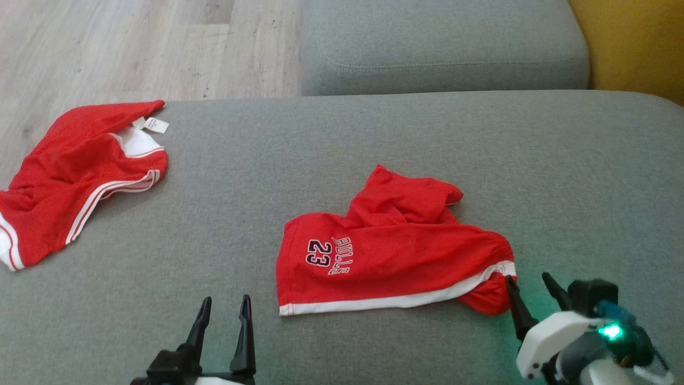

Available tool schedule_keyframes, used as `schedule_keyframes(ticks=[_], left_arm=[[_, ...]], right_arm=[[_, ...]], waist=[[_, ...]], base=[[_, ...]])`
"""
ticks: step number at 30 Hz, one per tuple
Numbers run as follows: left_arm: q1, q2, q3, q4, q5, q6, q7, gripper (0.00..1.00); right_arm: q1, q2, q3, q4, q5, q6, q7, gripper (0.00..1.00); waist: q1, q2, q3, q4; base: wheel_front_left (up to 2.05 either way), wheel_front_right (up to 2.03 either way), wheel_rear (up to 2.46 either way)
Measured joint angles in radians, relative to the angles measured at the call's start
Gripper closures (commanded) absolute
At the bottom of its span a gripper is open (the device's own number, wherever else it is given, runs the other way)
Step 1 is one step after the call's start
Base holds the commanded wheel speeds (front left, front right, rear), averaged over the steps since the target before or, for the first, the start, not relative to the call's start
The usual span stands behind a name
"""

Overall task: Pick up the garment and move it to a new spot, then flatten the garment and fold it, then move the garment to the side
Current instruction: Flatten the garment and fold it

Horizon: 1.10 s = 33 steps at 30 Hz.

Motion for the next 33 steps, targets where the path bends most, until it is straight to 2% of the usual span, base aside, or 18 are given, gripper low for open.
schedule_keyframes(ticks=[8,12,17,19,21,25,27,33], left_arm=[[0.000,0.000,-0.008,0.006,0.000,0.000,0.000,0.00],[0.000,-0.001,-0.011,0.008,0.000,0.000,0.000,0.00],[-0.001,-0.001,-0.013,0.011,0.000,0.000,0.000,0.00],[-0.002,-0.001,-0.014,0.011,0.000,0.000,0.000,0.00],[-0.002,-0.001,-0.014,0.012,0.000,0.000,0.000,0.00],[-0.003,-0.001,-0.014,0.016,0.000,0.000,0.000,0.00],[-0.005,-0.001,-0.019,0.021,0.000,-0.002,0.000,0.00],[-0.028,-0.002,-0.079,0.077,-0.003,-0.054,0.036,0.00]], right_arm=[[-0.074,-0.090,0.056,0.023,0.107,0.000,0.150,0.00],[-0.083,-0.120,0.128,0.037,0.197,0.000,0.228,0.00],[-0.107,-0.166,0.204,0.030,0.302,0.000,0.267,0.00],[-0.122,-0.184,0.229,0.023,0.329,0.000,0.273,0.16],[-0.136,-0.199,0.252,0.018,0.355,0.000,0.275,0.45],[-0.153,-0.221,0.301,0.011,0.406,0.000,0.286,0.71],[-0.157,-0.233,0.318,0.009,0.419,0.000,0.286,1.00],[-0.181,-0.254,0.362,0.008,0.433,0.000,0.259,1.00]], waist=[[0.0000,0.0000,0.019,0.026],[0.0000,0.0000,0.030,0.036],[0.0000,0.0000,0.041,0.042],[0.0000,0.0000,0.045,0.043],[0.0000,0.0000,0.048,0.043],[0.0000,0.0000,0.052,0.041],[0.0000,0.0000,0.054,0.039],[0.0000,0.0000,0.063,0.029]], base=[[0.00,0.00,0.00],[0.00,0.00,0.00],[0.00,0.00,0.00],[0.00,0.00,0.00],[0.00,0.00,0.00],[0.00,0.00,0.00],[0.00,0.00,0.00],[0.00,0.00,0.00]])
